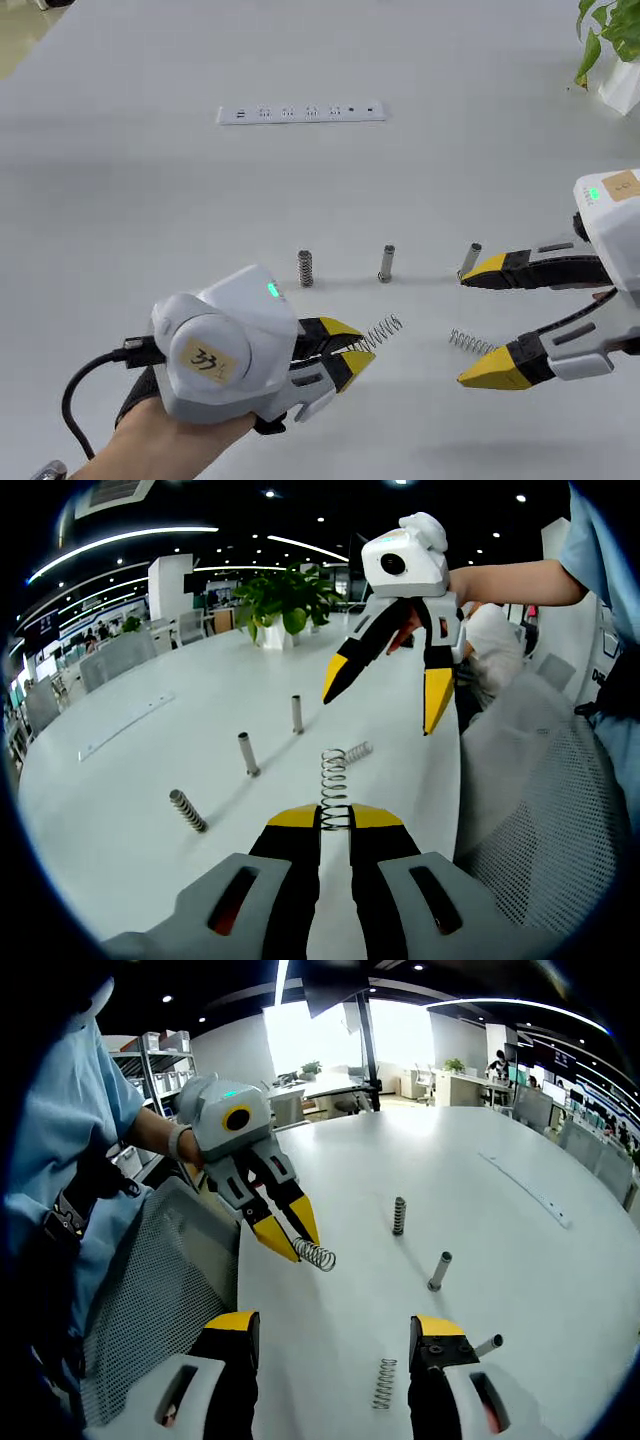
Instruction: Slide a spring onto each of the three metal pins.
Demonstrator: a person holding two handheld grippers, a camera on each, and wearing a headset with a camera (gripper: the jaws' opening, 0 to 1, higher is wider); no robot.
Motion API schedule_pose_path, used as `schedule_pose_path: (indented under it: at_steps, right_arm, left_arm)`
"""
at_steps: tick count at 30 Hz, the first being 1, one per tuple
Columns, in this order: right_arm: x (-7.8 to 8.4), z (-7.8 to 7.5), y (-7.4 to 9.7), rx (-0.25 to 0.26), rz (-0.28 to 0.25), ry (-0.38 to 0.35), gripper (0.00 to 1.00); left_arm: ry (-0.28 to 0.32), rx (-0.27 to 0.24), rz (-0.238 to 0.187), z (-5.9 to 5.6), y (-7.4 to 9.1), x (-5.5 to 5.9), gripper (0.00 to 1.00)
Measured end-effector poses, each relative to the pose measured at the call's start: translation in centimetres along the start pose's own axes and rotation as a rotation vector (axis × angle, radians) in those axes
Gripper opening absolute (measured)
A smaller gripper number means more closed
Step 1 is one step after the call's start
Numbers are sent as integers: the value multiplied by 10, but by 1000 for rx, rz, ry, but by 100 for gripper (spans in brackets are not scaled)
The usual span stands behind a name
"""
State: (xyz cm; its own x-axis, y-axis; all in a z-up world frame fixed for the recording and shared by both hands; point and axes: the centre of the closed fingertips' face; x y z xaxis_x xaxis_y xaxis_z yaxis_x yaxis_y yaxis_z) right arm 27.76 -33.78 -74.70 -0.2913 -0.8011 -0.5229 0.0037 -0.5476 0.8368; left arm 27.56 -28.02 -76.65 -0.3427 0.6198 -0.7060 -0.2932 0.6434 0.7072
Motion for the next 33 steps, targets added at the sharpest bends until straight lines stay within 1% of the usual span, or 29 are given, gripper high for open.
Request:
schedule_pose_path:
  at_steps: [2, 5, 8, 9, 13, 16, 17, 21, 24, 29, 33]
  right_arm:
    - [-3, -2, -1, -16, -1, 8, 55]
    - [-8, 1, -4, -40, 6, 26, 51]
    - [-14, 6, -7, -76, 9, 40, 42]
    - [-14, 3, -6, -89, 6, 45, 41]
    - [-20, 9, -9, -121, 7, 49, 35]
    - [-20, 9, -11, -144, 12, 54, 30]
    - [-21, 12, -12, -156, 13, 56, 28]
    - [-23, 18, -15, -174, 19, 62, 25]
    - [-22, 20, -15, -199, 25, 65, 20]
    - [-22, 23, -16, -213, 32, 63, 19]
    - [-21, 26, -16, -228, 36, 64, 13]
  left_arm:
    - [-5, 7, -10, -3, 1, -1, 7]
    - [-16, 21, -19, -7, 2, -2, 7]
    - [-25, 31, -25, -10, 2, -4, 7]
    - [-27, 33, -29, -11, 2, -5, 7]
    - [-31, 44, -37, -14, 2, -8, 7]
    - [-32, 50, -49, -15, 2, -10, 7]
    - [-34, 57, -55, -16, 2, -11, 7]
    - [-44, 65, -60, -18, 1, -13, 7]
    - [-51, 75, -66, -21, 2, -14, 7]
    - [-57, 85, -77, -23, 2, -16, 7]
    - [-59, 97, -88, -25, 2, -18, 7]
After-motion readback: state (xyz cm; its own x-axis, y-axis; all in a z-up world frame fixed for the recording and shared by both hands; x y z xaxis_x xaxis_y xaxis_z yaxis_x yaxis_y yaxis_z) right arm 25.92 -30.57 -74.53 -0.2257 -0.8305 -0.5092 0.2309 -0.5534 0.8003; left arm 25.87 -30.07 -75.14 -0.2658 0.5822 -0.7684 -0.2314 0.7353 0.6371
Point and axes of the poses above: the centre of the closed fingertips' face, and the gripper's own axes: y roughly backward along the fingers, z roughly to its left, x roughly out of its underside, and after that the axes turned 15 degrees about z, right-handed
